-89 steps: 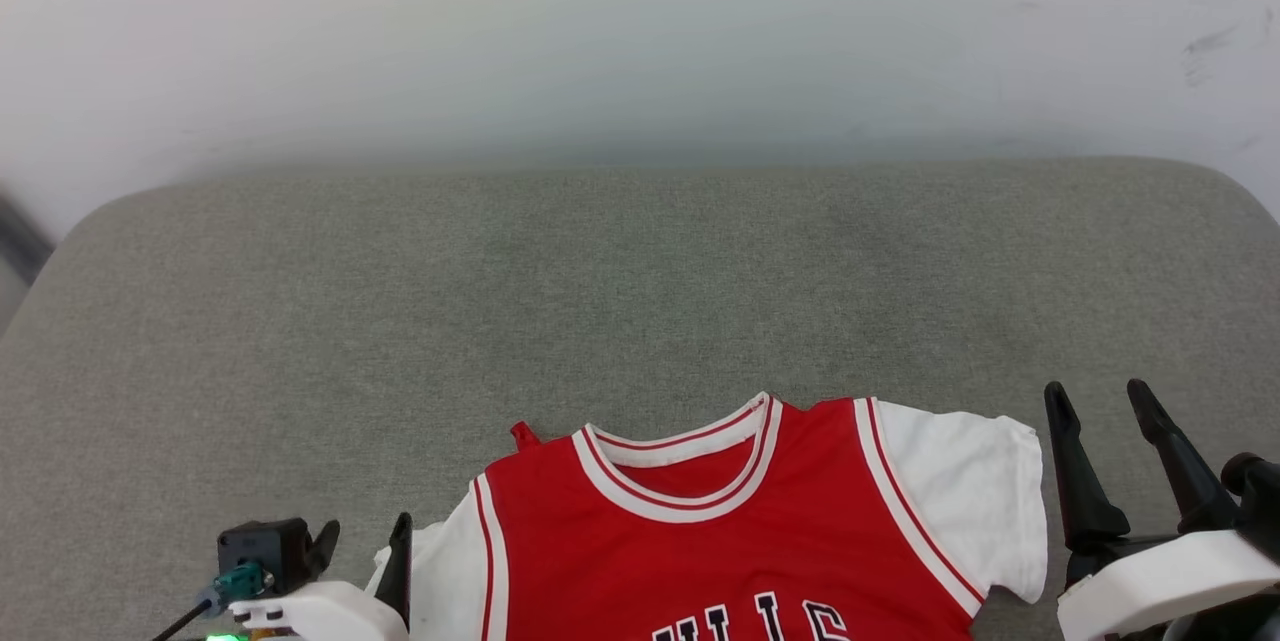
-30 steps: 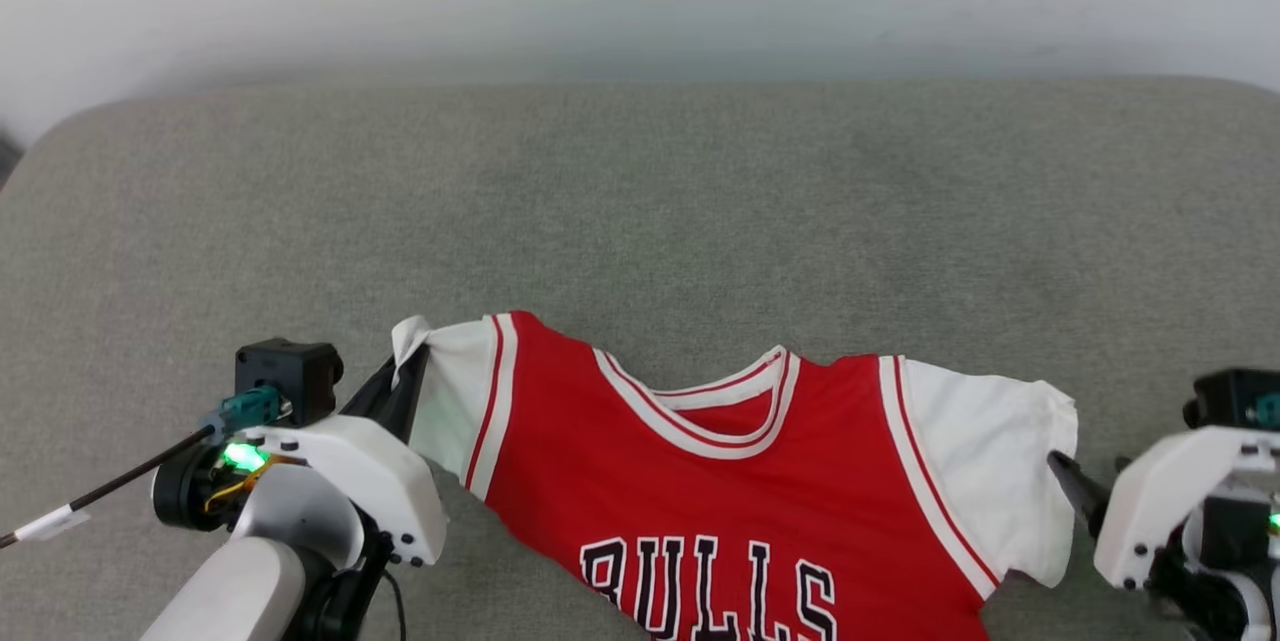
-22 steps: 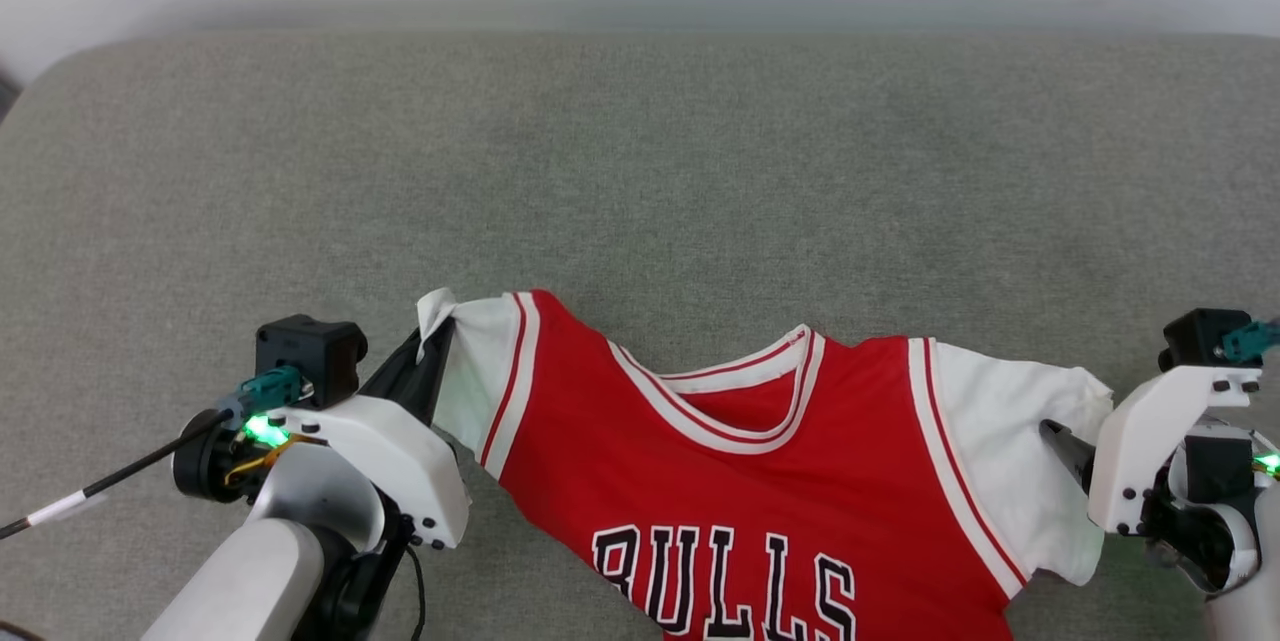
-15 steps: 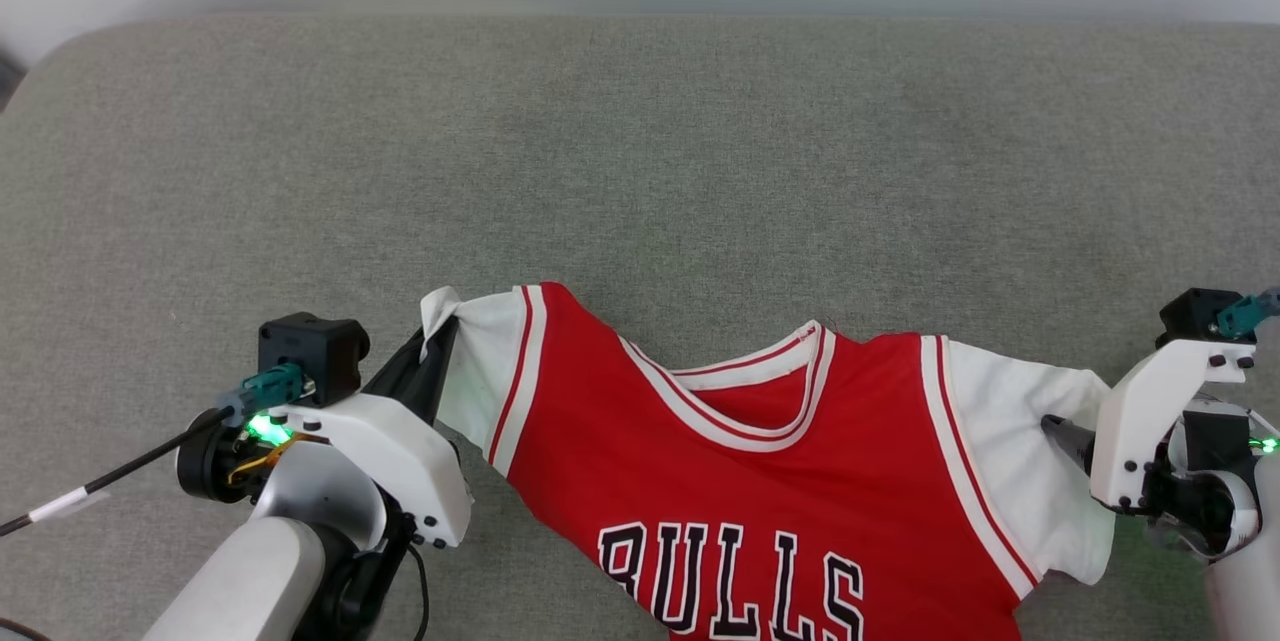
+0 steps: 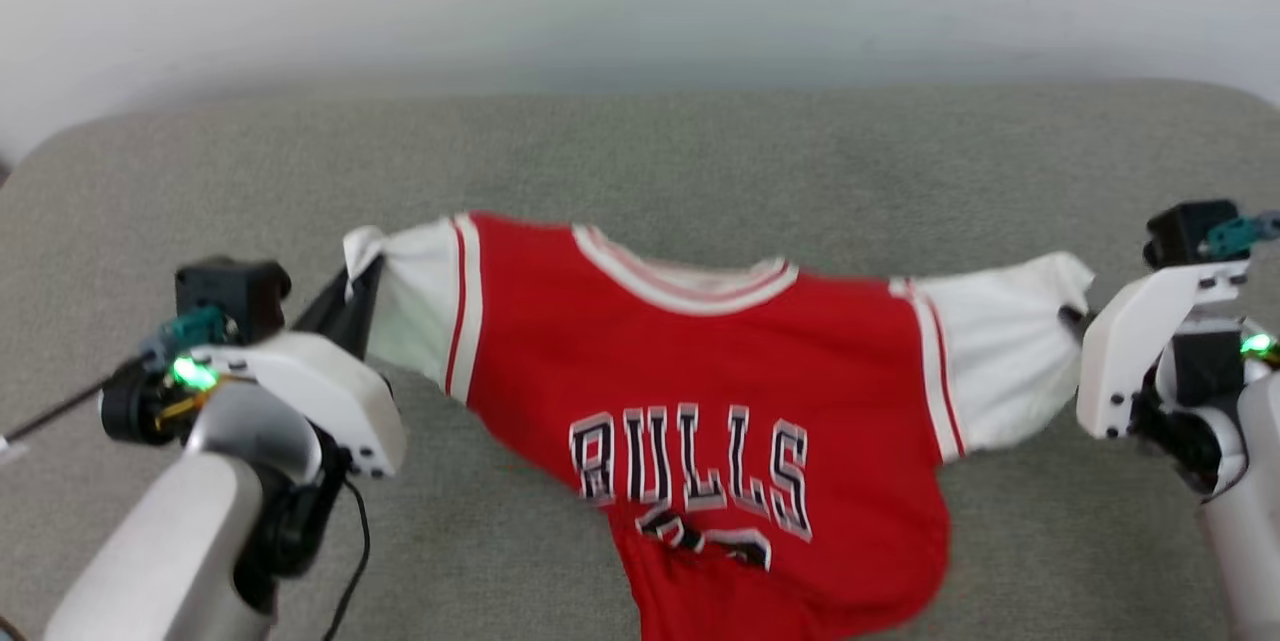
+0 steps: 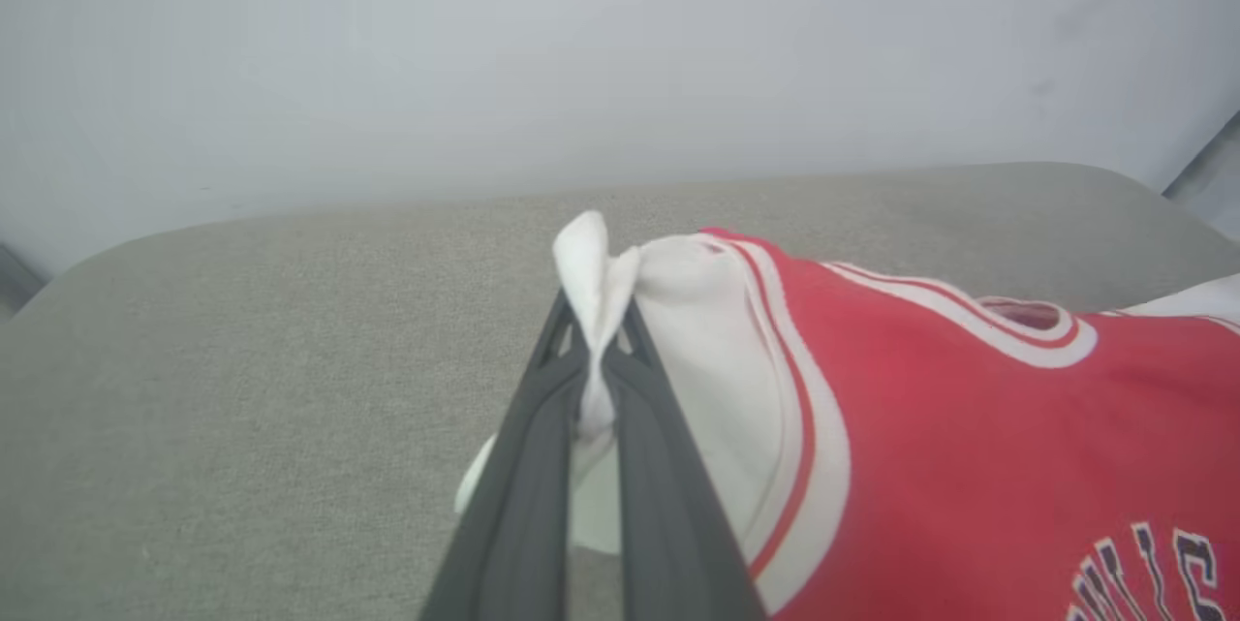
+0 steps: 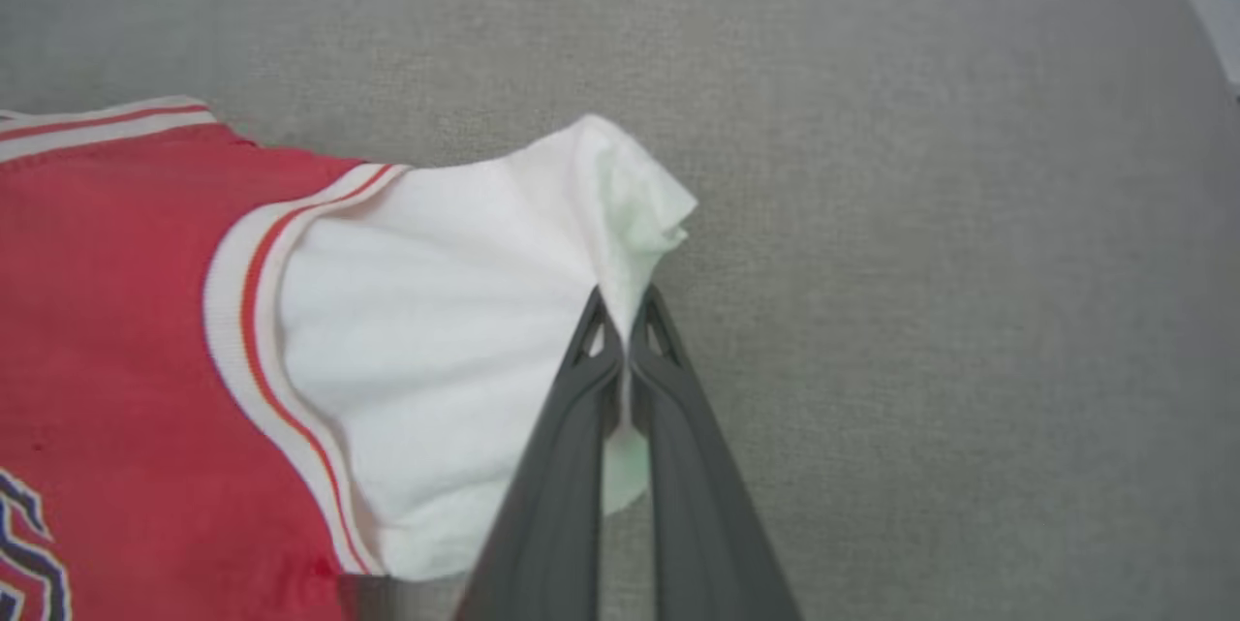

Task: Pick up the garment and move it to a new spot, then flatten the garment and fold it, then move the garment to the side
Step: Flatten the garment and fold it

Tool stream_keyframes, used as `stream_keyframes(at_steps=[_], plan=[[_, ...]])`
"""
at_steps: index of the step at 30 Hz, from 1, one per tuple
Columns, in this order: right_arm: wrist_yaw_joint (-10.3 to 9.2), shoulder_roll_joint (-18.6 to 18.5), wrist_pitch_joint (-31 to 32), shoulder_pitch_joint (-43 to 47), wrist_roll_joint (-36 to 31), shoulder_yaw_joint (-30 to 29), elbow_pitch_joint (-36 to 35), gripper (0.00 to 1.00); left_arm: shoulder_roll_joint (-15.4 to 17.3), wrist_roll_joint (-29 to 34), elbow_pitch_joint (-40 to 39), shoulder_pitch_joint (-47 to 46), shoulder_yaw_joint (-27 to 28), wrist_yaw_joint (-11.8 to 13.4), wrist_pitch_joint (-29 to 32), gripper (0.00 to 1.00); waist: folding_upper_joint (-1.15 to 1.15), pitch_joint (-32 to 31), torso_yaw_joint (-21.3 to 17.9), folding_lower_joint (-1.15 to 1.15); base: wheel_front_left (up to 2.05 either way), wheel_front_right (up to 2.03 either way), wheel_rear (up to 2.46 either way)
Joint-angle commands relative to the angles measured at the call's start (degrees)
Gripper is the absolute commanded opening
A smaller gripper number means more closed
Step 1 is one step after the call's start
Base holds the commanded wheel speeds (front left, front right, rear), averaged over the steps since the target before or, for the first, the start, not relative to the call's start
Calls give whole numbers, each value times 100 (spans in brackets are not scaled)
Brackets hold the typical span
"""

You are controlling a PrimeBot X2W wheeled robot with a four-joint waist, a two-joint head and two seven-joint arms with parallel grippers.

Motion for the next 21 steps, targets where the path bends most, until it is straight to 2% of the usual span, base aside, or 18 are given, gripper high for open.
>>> stream_keyframes(at_steps=[1,5,10,16,21], plan=[[-2,-51,-80,-89,-63,-8,-11,0,5,8,60,-147,30,-33,-40,0,0,-168,-114,0,0,0,0],[-2,-94,-461,-607,-277,-93,79,0,-115,-112,603,-829,221,-213,-193,0,0,-268,-182,0,0,0,0],[-2,-98,-892,-1454,-469,-98,266,0,-226,-85,1399,-1948,349,-456,-391,0,0,-83,-246,0,0,0,0],[-3,-75,-1466,-2814,-639,-95,482,0,-295,96,2396,-3555,477,-701,-758,0,0,564,-325,0,0,0,0],[-4,-65,-1949,-4000,-822,-98,555,0,-266,251,2932,-4903,628,-822,-1160,0,0,1231,-345,0,0,0,0]])
